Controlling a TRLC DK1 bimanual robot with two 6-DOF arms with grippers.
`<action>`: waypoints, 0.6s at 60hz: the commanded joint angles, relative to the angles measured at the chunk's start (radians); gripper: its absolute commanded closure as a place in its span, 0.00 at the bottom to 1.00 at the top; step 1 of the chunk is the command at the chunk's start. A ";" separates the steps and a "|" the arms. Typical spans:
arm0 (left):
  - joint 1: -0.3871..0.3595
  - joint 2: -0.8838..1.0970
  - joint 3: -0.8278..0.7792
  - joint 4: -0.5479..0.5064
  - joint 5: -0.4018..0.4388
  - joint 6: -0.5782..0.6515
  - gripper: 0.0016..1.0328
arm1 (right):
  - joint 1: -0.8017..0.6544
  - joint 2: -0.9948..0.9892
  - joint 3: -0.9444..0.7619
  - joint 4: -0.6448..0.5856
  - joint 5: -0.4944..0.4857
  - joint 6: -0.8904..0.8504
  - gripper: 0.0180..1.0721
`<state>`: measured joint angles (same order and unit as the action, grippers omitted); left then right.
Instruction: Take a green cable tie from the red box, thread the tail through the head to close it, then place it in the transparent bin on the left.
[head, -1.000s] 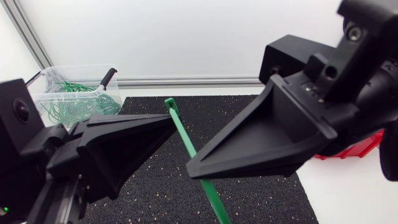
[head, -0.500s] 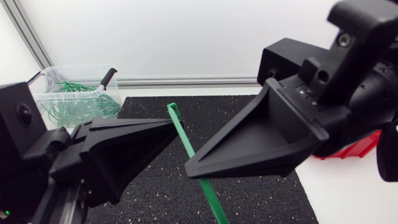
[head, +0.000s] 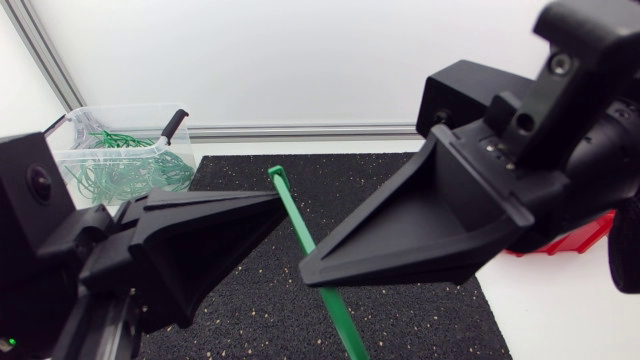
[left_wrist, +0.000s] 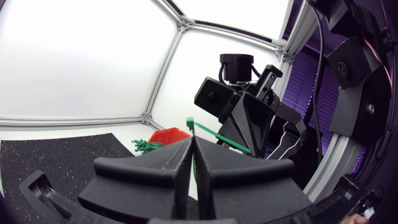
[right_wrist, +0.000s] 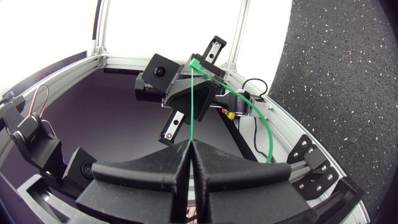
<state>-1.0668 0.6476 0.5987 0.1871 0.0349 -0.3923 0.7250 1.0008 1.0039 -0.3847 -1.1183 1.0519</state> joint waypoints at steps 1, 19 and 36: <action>0.008 -0.016 -0.005 -0.002 -0.006 -0.013 0.96 | 0.004 -0.010 -0.022 0.012 0.005 0.036 0.95; 0.002 -0.017 -0.005 -0.009 -0.006 -0.011 0.96 | 0.002 -0.004 -0.024 0.017 0.009 0.036 0.95; -0.056 0.000 -0.028 0.017 -0.041 0.135 0.96 | 0.002 -0.002 -0.025 0.017 0.011 0.036 0.95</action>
<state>-1.1069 0.6422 0.5964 0.1799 -0.0036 -0.3252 0.7250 1.0004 1.0008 -0.3775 -1.1149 1.0523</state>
